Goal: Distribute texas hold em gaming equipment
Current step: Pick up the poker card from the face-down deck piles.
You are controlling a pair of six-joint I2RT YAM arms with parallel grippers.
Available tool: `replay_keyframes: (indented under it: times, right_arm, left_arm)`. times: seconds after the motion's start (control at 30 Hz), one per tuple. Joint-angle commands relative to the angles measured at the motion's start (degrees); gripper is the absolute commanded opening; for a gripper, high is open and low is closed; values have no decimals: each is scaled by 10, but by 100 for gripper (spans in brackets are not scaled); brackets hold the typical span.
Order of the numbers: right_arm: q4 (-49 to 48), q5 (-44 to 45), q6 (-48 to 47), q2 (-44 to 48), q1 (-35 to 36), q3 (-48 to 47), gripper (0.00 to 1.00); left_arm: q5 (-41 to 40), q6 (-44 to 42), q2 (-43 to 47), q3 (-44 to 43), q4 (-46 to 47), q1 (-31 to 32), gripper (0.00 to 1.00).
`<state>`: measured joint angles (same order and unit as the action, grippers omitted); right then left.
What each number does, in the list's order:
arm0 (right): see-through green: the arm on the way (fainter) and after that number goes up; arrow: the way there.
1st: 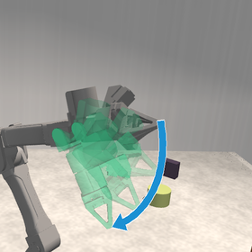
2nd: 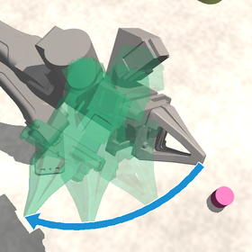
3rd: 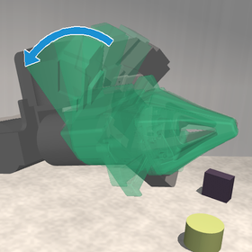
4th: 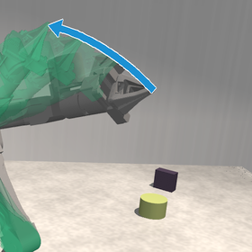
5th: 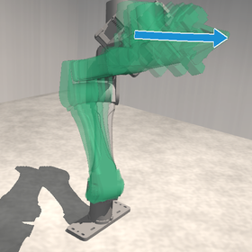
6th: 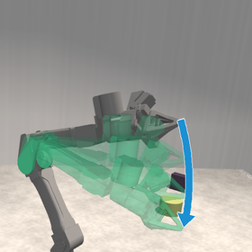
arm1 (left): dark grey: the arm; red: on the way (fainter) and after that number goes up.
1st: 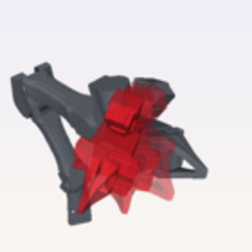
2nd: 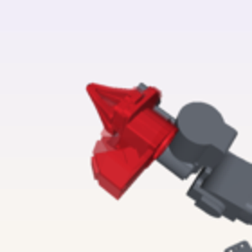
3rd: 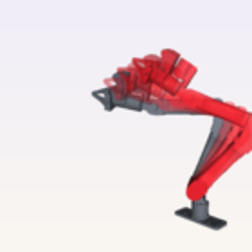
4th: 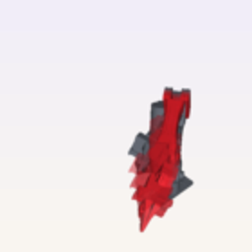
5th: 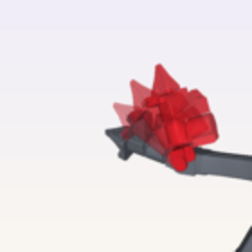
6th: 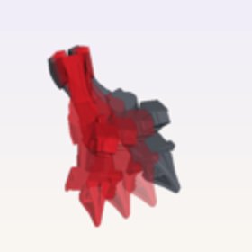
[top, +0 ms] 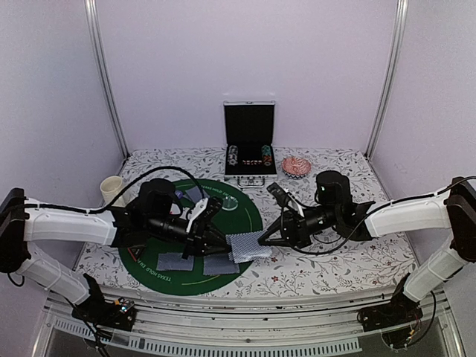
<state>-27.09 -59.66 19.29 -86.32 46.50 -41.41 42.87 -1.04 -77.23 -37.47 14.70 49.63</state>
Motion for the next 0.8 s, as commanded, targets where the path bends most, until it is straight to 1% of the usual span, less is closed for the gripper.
replay_keyframes:
  times: [0.0, 0.1, 0.13, 0.17, 0.2, 0.3, 0.37, 0.5, 0.67, 0.77]
  right_arm:
    - [-16, 11, 4, 1, 4, -19, 2]
    - [-15, 18, 4, -6, 5, -22, 2]
    - [-15, 24, 4, -7, 5, -21, 2]
    - [-14, 31, 4, -9, 4, -20, 2]
    - [-14, 39, 3, -12, 2, -17, 3]
    - [-14, 52, 11, -23, -11, -4, 4]
    - [-13, 70, 18, -34, -20, 7, 4]
    - [-12, 97, 28, -62, -34, 22, 10]
    - [-13, 112, 31, -107, -46, 33, 10]
    - [-14, 111, 31, -130, -52, 36, 8]
  left_arm:
    - [11, 28, -23, -16, 48, 11, 17]
    - [20, 32, -47, -27, 59, 25, 17]
    - [24, 33, -54, -31, 57, 28, 16]
    - [31, 33, -61, -35, 55, 28, 10]
    - [36, 35, -67, -38, 51, 28, 0]
    - [28, 34, -76, -47, 31, 29, 0]
    - [-2, 35, -79, -46, 27, 29, 0]
    - [-46, 41, -97, -54, 14, 28, 0]
    - [-89, 41, -145, -80, -33, 21, 0]
    - [-92, 42, -171, -88, -49, 12, 0]
